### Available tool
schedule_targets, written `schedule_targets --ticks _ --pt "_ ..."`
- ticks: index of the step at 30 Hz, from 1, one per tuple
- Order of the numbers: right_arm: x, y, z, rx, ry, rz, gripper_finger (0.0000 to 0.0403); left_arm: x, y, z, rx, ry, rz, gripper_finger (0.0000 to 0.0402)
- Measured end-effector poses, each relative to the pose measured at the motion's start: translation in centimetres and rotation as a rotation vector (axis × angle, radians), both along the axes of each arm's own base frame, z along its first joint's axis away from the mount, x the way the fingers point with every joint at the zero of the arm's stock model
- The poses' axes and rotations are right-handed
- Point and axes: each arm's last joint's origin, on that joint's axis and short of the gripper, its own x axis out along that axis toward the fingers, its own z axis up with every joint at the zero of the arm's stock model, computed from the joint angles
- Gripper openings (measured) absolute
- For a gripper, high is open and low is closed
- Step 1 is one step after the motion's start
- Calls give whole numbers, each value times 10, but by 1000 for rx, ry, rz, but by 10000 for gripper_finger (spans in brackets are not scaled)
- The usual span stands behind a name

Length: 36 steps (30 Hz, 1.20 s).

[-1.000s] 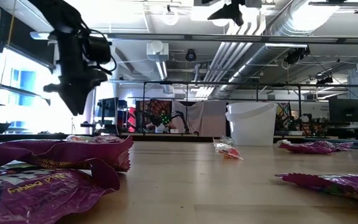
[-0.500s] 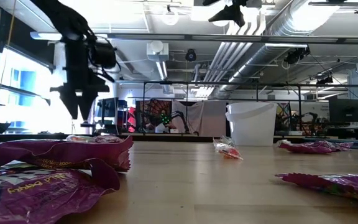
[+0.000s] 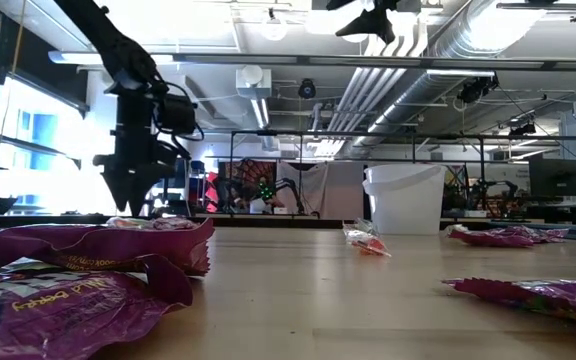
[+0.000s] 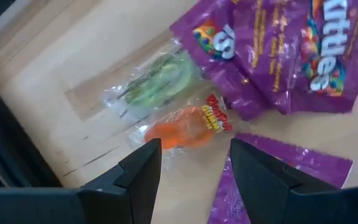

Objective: Sort candy by brand, put in halloween buckets
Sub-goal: Put the orange gummy into the white bucket

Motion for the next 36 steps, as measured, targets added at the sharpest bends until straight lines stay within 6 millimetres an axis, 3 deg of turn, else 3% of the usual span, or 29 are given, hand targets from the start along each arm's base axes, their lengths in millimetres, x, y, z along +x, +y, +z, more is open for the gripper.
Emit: schedule_targets --ticks 11,14,19,22,29,33,36 --pt "3 7 0 33 -4 -10 247 -2 9 -19 -44 53 19 169" --pt "5 11 0 23 2 -14 247 -3 9 -19 -47 52 15 127" --pt "7 17 -1 10 15 -12 247 -3 9 -18 -53 58 -21 21" --pt "8 18 -2 12 22 -7 247 -4 7 -15 -60 52 -21 16" --pt "4 20 3 26 7 21 247 -18 -14 26 -68 -39 21 4" --pt "-12 27 28 -15 -82 44 247 -18 -35 63 -19 -290 75 3" --pt "-23 28 44 -66 -129 43 247 0 -50 88 65 -556 19 1"
